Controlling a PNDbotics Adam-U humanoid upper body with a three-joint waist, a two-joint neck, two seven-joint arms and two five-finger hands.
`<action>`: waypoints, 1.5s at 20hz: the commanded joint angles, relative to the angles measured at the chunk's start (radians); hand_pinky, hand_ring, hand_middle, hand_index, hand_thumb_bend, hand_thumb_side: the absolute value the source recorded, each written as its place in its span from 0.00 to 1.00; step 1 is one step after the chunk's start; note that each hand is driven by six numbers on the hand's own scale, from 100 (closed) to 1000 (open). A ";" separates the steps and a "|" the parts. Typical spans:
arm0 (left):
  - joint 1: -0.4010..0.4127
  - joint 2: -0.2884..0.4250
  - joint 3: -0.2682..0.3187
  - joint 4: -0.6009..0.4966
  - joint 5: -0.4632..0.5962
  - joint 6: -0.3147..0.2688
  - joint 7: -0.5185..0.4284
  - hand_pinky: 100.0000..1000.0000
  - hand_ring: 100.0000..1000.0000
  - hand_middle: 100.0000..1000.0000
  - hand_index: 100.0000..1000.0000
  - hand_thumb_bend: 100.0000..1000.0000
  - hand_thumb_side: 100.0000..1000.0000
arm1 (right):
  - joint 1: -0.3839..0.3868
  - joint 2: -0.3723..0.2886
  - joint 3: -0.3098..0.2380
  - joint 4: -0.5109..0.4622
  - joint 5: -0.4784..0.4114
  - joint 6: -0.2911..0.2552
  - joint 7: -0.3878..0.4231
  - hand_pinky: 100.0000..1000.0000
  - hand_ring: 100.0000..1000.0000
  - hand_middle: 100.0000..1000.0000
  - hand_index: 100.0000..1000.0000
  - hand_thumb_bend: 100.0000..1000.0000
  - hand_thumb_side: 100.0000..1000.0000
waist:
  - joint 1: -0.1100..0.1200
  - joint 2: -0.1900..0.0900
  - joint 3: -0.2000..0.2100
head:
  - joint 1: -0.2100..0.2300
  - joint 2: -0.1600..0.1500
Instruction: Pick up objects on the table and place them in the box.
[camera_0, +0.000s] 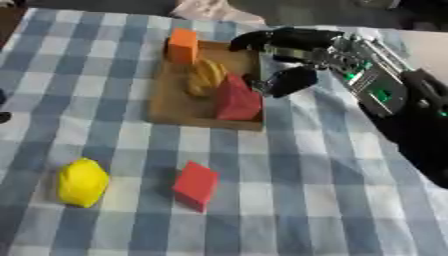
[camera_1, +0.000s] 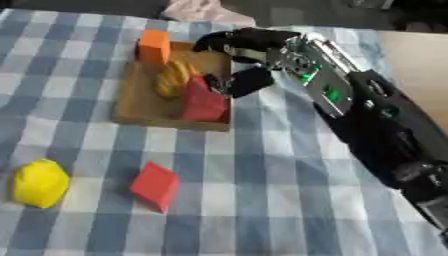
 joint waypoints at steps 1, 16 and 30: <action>-0.003 0.010 0.005 -0.021 0.001 0.000 -0.001 0.76 0.80 0.68 0.80 0.06 0.93 | -0.022 -0.016 -0.018 -0.020 -0.023 0.008 0.004 1.00 1.00 1.00 1.00 0.00 0.63 | 0.006 -0.024 -0.002 | 0.000 0.000; -0.046 0.156 0.020 -0.021 -0.049 -0.020 0.026 0.78 0.81 0.69 0.83 0.00 0.85 | 0.074 -0.248 -0.273 -0.290 -0.193 0.007 -0.157 0.84 0.90 0.75 0.92 0.00 0.54 | 0.053 -0.056 -0.077 | 0.070 0.028; -0.140 0.486 -0.077 -0.021 -0.246 0.096 -0.104 0.87 0.85 0.76 0.90 0.26 0.67 | 0.404 -0.421 -0.544 -0.621 -0.397 0.052 -0.361 0.83 0.86 0.71 0.88 0.00 0.51 | 0.106 -0.057 -0.171 | 0.149 0.027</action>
